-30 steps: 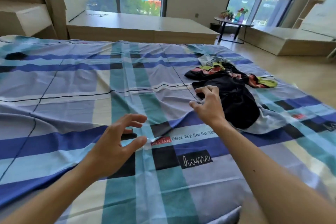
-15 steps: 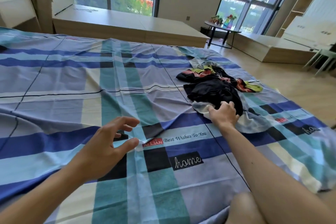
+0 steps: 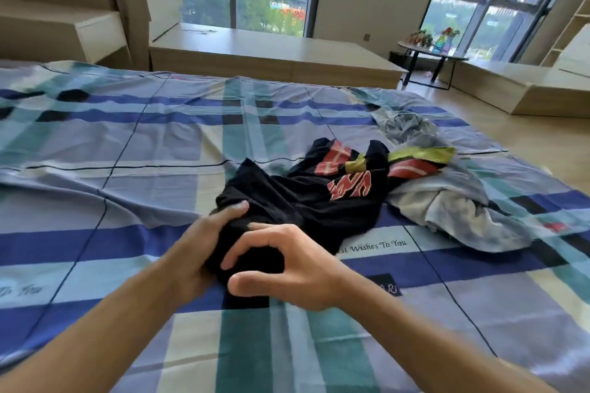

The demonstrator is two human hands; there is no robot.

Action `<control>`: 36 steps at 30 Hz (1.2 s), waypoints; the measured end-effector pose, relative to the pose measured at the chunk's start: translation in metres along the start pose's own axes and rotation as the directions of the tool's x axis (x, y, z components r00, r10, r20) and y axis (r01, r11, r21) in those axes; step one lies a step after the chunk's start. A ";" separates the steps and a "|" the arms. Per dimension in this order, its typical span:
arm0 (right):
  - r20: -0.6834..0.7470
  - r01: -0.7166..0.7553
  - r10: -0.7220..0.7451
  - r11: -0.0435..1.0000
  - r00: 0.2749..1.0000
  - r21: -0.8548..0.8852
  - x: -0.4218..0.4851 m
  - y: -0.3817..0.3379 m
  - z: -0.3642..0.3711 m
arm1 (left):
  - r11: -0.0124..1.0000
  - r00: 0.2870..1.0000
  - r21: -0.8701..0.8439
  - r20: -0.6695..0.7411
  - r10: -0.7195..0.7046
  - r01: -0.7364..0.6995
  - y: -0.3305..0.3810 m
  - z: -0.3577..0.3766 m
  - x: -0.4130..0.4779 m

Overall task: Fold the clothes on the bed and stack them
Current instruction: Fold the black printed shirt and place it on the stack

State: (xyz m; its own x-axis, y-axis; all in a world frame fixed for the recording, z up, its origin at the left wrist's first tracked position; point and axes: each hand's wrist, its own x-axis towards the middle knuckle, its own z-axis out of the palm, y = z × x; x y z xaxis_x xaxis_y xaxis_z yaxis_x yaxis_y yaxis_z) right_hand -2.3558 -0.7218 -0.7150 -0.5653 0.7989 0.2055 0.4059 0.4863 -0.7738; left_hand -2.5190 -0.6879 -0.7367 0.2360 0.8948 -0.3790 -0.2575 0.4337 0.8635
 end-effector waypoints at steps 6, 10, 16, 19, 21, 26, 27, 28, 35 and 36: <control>-0.373 -0.064 0.077 0.997 0.925 0.047 0.005 0.038 -0.023 | 0.922 0.934 0.328 -0.212 0.286 -0.208 0.014 -0.010 0.003; -0.343 -0.328 0.204 0.875 0.917 -0.356 0.005 0.090 -0.052 | 0.887 0.945 0.399 -0.124 0.304 -0.233 0.043 -0.025 -0.008; -0.247 -0.519 0.468 0.644 0.849 -0.563 0.013 0.131 -0.048 | 0.573 0.990 0.819 -0.076 0.121 -0.007 0.073 -0.103 -0.013; -0.280 -0.454 0.359 0.657 0.890 -0.601 0.018 0.134 -0.035 | 0.365 0.993 0.928 -0.106 0.046 0.082 0.068 -0.117 -0.012; -0.181 -0.333 0.282 0.735 0.942 -0.591 0.019 0.127 -0.025 | 0.212 0.989 0.966 -0.141 -0.036 0.146 0.062 -0.114 -0.011; 0.169 0.034 0.011 0.964 0.986 -0.263 0.013 0.067 0.002 | -0.044 0.964 0.992 -0.105 0.243 0.119 0.039 -0.093 -0.001; 0.256 0.056 -0.001 0.976 0.967 -0.208 0.010 0.053 0.007 | 0.010 0.950 0.999 -0.054 0.308 0.053 0.034 -0.085 0.001; 0.347 0.042 0.020 0.985 0.938 -0.170 0.006 0.041 0.009 | 0.076 0.938 0.996 0.008 0.347 -0.037 0.028 -0.079 0.005; -0.242 -0.160 0.093 0.949 0.966 -0.273 0.009 0.058 -0.028 | -0.045 0.910 0.923 0.384 0.157 -0.382 -0.010 -0.050 0.011; -0.339 -0.261 0.131 0.891 0.931 -0.371 0.010 0.070 -0.038 | -0.067 0.914 0.917 0.397 0.084 -0.393 -0.009 -0.046 0.010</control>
State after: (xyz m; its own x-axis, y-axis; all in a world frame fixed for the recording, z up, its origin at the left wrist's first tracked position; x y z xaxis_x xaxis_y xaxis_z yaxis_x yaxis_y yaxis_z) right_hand -2.3060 -0.6661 -0.7440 -0.2296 0.9280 0.2933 0.7755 0.3566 -0.5211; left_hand -2.5577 -0.6777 -0.7633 0.5662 0.8121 -0.1413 0.7840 -0.4776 0.3966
